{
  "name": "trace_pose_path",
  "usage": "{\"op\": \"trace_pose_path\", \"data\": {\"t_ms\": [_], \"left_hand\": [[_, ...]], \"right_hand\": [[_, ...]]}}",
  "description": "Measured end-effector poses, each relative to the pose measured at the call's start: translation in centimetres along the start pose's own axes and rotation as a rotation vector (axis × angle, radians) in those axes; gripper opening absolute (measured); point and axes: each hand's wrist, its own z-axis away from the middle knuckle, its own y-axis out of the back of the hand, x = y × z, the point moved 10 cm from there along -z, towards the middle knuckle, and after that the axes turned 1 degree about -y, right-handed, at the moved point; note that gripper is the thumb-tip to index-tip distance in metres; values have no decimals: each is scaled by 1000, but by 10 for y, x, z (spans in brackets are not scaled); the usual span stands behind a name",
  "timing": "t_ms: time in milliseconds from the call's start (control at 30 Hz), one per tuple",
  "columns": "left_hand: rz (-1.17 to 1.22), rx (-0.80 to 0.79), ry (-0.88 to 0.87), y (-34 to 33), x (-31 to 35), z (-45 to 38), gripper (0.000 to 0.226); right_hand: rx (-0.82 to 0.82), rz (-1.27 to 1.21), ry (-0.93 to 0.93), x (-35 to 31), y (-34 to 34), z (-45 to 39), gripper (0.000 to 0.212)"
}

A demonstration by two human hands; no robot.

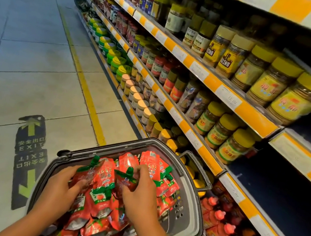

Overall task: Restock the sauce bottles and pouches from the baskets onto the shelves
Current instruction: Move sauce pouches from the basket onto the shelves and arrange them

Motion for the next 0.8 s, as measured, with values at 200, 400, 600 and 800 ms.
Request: {"op": "trace_pose_path", "data": {"t_ms": [200, 400, 600, 800], "left_hand": [[120, 74, 110, 17, 14, 5, 12], [282, 40, 63, 30, 74, 10, 18], [542, -122, -87, 10, 171, 27, 28], [622, -374, -184, -38, 274, 55, 31]], "right_hand": [[197, -234, -117, 9, 44, 11, 50], [374, -572, -93, 7, 108, 32, 49], [475, -714, -18, 9, 203, 72, 36], [601, -690, 48, 14, 305, 125, 20]]}}
